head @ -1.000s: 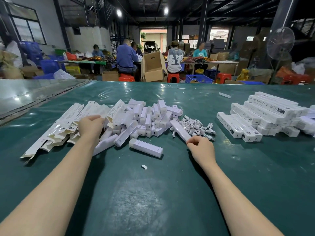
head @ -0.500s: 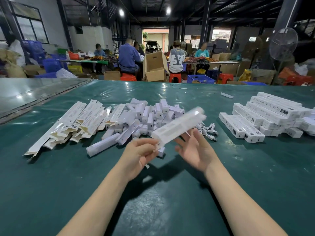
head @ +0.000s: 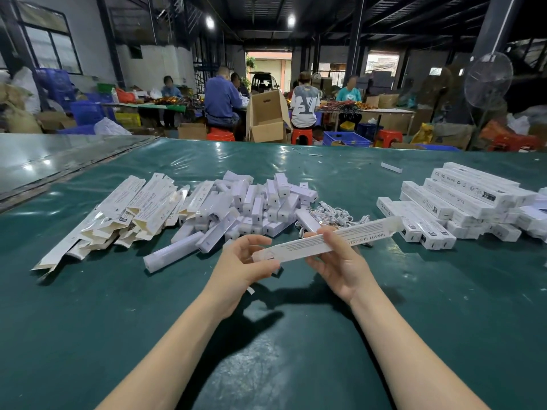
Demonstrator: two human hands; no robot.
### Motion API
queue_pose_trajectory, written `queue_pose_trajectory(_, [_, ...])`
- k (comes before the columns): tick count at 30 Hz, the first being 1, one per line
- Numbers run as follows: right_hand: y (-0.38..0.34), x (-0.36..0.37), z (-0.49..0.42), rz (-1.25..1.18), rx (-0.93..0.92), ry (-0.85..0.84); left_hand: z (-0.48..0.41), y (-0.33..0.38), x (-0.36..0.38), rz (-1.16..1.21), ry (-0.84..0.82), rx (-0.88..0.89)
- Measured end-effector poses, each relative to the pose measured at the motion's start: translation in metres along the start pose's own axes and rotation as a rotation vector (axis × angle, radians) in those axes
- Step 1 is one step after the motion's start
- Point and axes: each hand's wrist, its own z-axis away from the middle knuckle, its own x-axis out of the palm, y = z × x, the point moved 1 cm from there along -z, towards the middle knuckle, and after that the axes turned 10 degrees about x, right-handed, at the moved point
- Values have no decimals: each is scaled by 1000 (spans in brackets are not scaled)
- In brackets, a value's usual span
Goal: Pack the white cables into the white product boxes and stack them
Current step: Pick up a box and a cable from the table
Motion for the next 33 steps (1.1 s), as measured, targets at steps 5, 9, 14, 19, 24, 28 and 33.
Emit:
queue_pose_trajectory(5, [0,-4,-5,-146,-2,60,-1,2,3,121,41,22])
queue_pose_trajectory(9, [1,-5,-5,-187,24,-75,-2,1,4,194,77,3])
queue_pose_trajectory(14, [1,1,-2,-234,33,-212,-1,1,7,111,58,48])
queue_pose_trajectory(19, [3,4,-5,-338,74,-188,6,4,12,-284,-1,301])
queue_pose_trajectory(24, [5,7,-4,-198,134,11,8,10,5,-704,-115,660])
queue_pose_trajectory(28, [5,5,-6,-135,138,84,6,8,1,-861,-82,719])
queue_pose_trajectory(33, [2,-1,-6,-259,104,94,4,7,4,-441,-39,320])
